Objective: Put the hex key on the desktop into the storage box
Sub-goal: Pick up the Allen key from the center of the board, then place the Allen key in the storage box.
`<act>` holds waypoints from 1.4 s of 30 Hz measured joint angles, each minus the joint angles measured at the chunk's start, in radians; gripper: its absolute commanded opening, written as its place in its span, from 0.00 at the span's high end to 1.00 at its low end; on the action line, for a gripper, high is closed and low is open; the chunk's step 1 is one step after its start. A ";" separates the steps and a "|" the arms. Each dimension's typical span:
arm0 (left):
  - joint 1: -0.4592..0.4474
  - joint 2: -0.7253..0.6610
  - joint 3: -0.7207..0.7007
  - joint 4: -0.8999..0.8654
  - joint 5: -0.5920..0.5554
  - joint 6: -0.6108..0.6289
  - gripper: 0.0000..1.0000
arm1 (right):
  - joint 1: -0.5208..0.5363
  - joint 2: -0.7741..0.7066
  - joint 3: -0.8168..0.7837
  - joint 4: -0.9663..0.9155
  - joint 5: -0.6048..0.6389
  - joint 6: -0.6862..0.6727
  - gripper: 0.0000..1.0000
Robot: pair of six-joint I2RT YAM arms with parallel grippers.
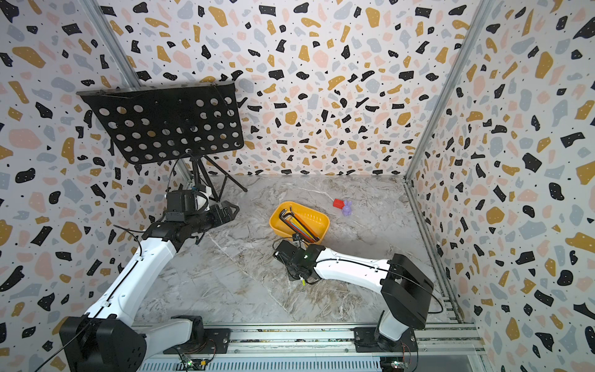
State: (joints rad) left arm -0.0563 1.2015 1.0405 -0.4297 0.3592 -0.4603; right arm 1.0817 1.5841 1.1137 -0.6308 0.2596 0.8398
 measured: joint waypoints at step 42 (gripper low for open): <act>-0.086 0.048 -0.015 0.061 0.086 -0.022 0.00 | -0.438 0.201 0.427 -0.077 -0.240 -0.500 1.00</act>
State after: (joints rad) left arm -0.1425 1.2499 1.0256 -0.3687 0.4450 -0.4824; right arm 0.6437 1.7855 1.5406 -0.7074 0.0196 0.3397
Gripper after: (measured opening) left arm 0.996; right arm 0.086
